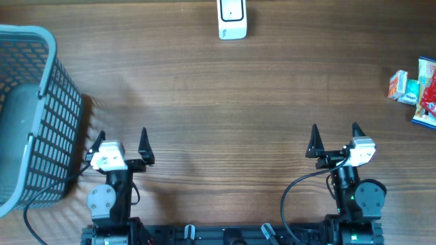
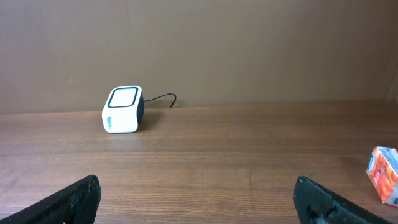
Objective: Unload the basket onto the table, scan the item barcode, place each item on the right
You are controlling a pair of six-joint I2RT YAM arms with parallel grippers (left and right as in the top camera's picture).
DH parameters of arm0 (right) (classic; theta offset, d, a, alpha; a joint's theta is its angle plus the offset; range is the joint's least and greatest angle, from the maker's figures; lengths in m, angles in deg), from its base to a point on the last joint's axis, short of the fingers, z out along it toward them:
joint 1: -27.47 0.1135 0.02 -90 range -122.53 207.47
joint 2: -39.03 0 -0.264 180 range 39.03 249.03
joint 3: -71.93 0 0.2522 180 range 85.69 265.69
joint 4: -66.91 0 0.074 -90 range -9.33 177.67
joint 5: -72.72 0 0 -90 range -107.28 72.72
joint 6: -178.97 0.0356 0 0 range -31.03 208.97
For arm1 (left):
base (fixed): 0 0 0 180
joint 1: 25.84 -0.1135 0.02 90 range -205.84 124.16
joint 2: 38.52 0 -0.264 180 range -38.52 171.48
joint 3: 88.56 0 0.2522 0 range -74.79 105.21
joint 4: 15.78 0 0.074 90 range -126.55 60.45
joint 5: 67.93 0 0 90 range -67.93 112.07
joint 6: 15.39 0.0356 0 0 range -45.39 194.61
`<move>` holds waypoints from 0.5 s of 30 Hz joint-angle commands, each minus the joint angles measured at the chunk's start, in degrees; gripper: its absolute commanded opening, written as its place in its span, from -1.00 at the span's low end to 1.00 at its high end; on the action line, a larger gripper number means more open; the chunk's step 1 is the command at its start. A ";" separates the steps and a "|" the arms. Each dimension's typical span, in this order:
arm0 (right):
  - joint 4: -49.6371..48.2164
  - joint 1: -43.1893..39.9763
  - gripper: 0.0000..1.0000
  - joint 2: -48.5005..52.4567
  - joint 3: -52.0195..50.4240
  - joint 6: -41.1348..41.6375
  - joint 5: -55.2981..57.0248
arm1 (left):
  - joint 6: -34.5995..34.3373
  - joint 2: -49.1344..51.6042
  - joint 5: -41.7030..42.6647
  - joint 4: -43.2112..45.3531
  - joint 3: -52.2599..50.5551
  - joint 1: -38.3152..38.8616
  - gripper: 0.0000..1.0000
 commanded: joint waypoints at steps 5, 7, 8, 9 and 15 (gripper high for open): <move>-0.11 0.24 0.99 -0.46 -0.07 0.04 0.55 | -2.91 -0.59 -0.33 -0.22 -0.42 0.22 1.00; -0.11 0.24 0.99 -0.46 -0.07 0.02 0.55 | -2.91 -0.59 -0.33 -0.15 -0.39 0.22 1.00; -0.11 0.24 1.00 -0.46 -0.07 0.02 0.55 | -2.91 -0.59 -0.33 -0.13 -0.42 0.22 1.00; -0.11 0.24 0.99 -0.46 -0.07 0.02 0.55 | -2.91 -0.59 -0.33 -0.13 -0.42 0.22 1.00; -0.11 0.24 0.99 -0.46 -0.07 0.02 0.55 | -2.91 -0.55 -0.33 -0.11 -0.39 0.22 1.00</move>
